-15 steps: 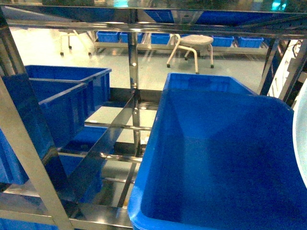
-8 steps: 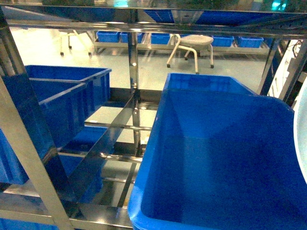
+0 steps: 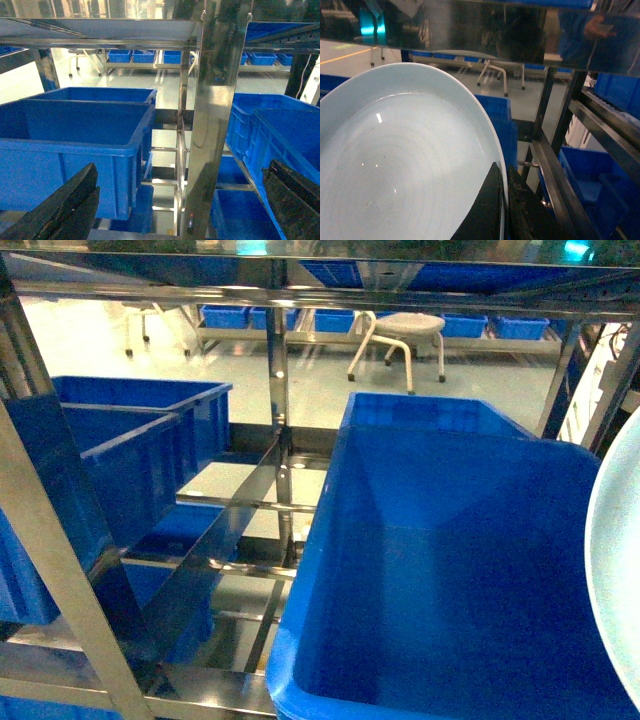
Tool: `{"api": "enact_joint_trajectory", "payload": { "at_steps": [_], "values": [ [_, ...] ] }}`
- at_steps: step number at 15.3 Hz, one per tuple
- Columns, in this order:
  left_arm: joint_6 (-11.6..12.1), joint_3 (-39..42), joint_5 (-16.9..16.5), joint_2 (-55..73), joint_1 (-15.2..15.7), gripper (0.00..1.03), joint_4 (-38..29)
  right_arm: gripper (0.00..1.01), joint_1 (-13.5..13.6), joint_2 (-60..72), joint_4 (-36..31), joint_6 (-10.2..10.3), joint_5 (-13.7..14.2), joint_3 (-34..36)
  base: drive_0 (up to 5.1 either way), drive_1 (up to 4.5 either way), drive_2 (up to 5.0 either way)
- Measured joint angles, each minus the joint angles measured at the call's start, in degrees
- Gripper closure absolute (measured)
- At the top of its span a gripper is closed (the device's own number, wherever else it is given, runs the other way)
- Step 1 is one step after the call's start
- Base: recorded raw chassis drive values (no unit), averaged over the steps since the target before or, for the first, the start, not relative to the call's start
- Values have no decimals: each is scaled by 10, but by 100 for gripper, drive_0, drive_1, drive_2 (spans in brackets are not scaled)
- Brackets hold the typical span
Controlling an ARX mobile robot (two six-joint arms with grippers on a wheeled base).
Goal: Place blue tray on left shelf second layer neatly
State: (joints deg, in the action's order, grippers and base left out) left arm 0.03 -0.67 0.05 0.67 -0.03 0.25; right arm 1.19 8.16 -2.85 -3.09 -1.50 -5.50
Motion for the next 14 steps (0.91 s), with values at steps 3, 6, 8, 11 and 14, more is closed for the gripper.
{"api": "enact_joint_trajectory", "payload": {
  "at_steps": [3,6,8,11,14],
  "values": [
    [0,0,0,0,0,5,0,99,-2,15,-15,0,-6,15,0,0,0],
    [0,0,0,0,0,5,0,99,-4,98,-115,-8,-7,34,0,0,0],
    [0,0,0,0,0,5,0,99,5,190,-209,-10,-3,37,0,0,0],
    [0,0,0,0,0,5,0,99,31,273,-291,-10,11,39,0,0,0],
    [0,0,0,0,0,5,0,99,41,370,-390,-10,21,39,0,0,0]
  ]
}}
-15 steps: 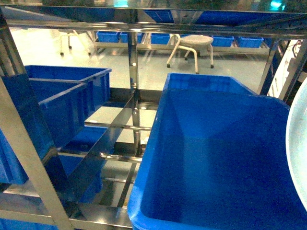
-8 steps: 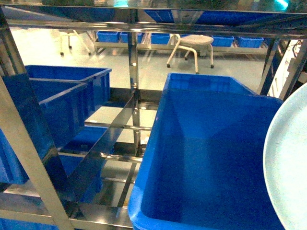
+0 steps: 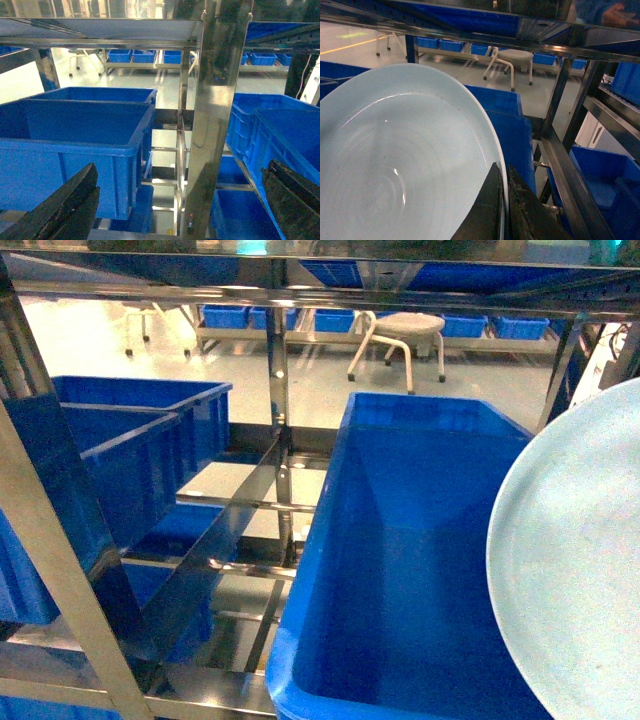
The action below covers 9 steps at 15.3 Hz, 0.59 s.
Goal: Place blue tray on left shelf second layer neatly
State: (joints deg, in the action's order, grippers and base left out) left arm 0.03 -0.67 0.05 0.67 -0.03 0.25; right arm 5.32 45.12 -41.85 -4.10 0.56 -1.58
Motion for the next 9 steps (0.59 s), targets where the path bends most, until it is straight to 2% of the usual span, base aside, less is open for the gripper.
{"api": "enact_joint_trajectory", "payload": {
  "at_steps": [3,6,7,8,9],
  "values": [
    [0,0,0,0,0,5,0,99,-1,91,-85,0,-3,-1,0,0,0],
    [0,0,0,0,0,5,0,99,-17,181,-160,0,-13,-15,0,0,0],
    [0,0,0,0,0,5,0,99,-26,258,-227,0,-24,-38,0,0,0],
    [0,0,0,0,0,5,0,99,-35,406,-314,-11,-49,-90,0,0,0],
    [0,0,0,0,0,5,0,99,-35,441,-318,-15,-51,-103,0,0,0]
  ]
}}
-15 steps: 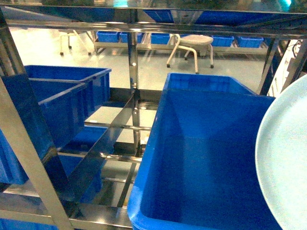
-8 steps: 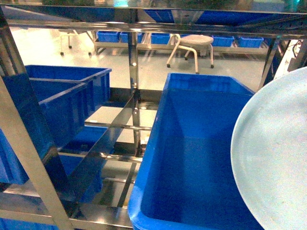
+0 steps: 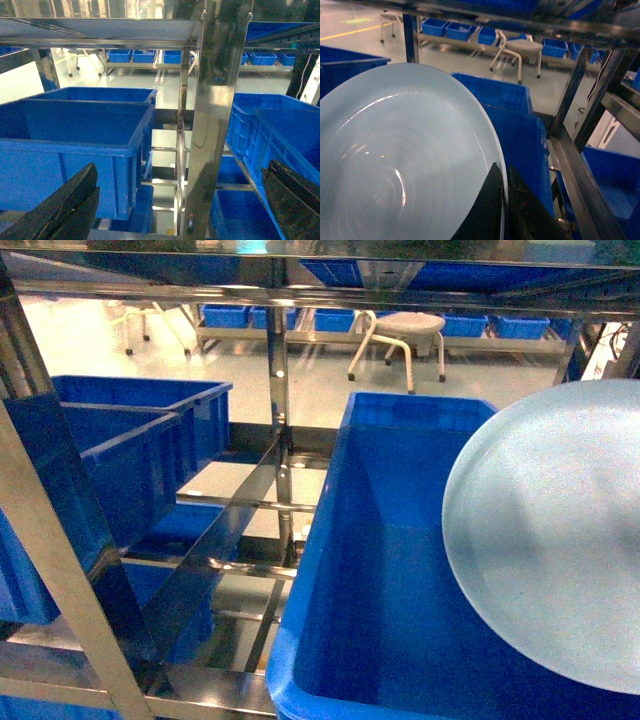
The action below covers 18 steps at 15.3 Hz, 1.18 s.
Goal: Place blue tray on left shelf second layer neatly
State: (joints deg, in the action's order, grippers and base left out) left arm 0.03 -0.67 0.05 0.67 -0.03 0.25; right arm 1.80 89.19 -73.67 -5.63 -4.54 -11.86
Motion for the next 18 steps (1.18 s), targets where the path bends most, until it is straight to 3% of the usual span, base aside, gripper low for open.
{"api": "enact_joint_trajectory", "payload": {
  "at_steps": [4,9,16,18],
  "values": [
    [0,0,0,0,0,5,0,99,-4,153,3,-22,-11,-62,0,0,0],
    [0,0,0,0,0,5,0,99,-6,157,0,-33,-27,-90,0,0,0],
    [0,0,0,0,0,5,0,98,-6,157,0,-35,-28,-90,0,0,0],
    [0,0,0,0,0,5,0,75,-6,157,0,-35,-28,-90,0,0,0]
  ]
}}
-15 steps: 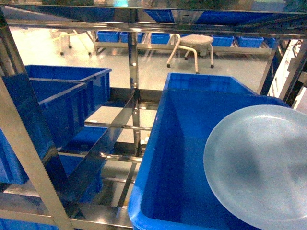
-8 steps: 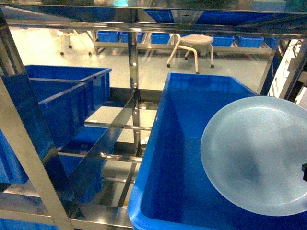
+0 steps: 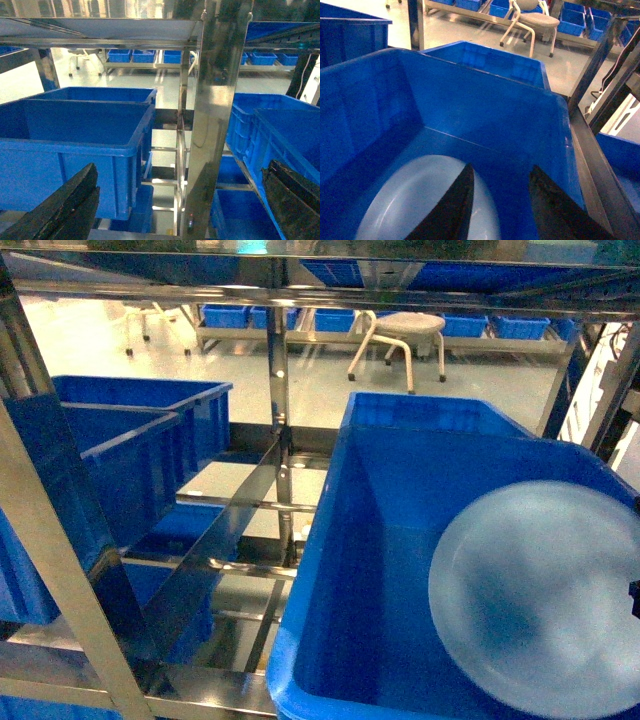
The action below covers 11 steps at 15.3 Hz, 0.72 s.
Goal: Place blue tray on left shelf second layer neatly
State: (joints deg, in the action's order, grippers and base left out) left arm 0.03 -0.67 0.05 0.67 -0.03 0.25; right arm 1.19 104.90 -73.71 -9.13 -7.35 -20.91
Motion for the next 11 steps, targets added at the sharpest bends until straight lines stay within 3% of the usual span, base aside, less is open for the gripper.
{"api": "enact_joint_trajectory", "payload": {
  "at_steps": [3,6,11],
  "values": [
    [0,0,0,0,0,5,0,34,0,0,0,0,0,0,0,0,0],
    [0,0,0,0,0,5,0,1,4,-11,0,-2,0,9,0,0,0],
    [0,0,0,0,0,5,0,3,-1,-88,11,-2,0,47,0,0,0]
  ]
}}
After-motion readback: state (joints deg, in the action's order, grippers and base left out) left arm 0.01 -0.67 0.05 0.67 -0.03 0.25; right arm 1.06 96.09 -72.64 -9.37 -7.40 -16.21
